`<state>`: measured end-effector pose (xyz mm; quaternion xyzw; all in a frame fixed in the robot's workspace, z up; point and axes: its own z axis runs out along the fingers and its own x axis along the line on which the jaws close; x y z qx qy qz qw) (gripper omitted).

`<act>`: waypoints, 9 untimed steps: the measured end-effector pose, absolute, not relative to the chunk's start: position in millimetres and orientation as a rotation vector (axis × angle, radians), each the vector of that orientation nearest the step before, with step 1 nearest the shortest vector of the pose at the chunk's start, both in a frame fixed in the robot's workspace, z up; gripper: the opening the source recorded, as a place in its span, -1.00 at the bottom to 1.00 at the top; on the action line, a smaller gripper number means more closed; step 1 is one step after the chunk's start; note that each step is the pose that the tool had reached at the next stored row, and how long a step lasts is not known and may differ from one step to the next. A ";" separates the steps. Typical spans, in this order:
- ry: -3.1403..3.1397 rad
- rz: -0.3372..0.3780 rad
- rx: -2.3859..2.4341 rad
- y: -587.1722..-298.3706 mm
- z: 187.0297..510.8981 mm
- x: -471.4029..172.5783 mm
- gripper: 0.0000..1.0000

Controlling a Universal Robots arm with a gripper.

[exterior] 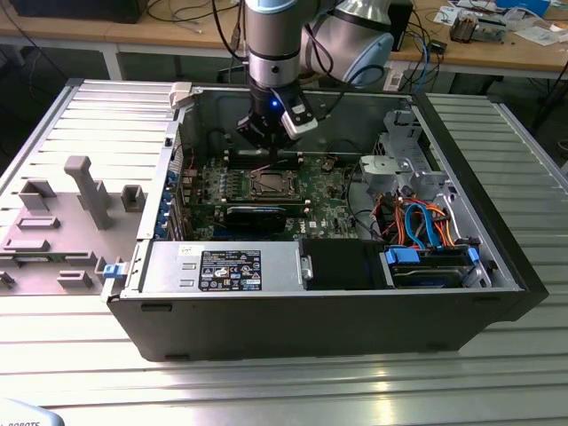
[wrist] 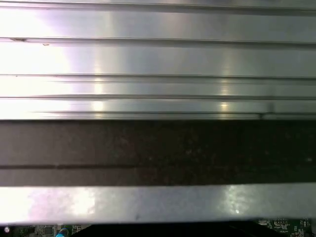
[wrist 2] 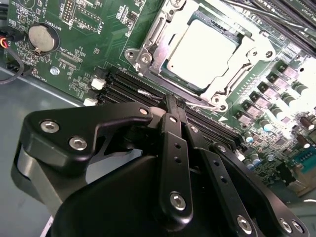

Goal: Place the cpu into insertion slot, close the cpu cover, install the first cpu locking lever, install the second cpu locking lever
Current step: 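Install the first cpu locking lever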

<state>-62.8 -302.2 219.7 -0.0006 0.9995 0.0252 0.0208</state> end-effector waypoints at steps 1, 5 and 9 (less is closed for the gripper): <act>3.099 0.078 -0.002 -302.1 218.9 -62.1 -0.79; 3.099 0.078 -0.002 -301.7 216.3 -59.0 -0.79; 3.099 0.078 -0.002 -301.6 213.3 -56.0 -0.79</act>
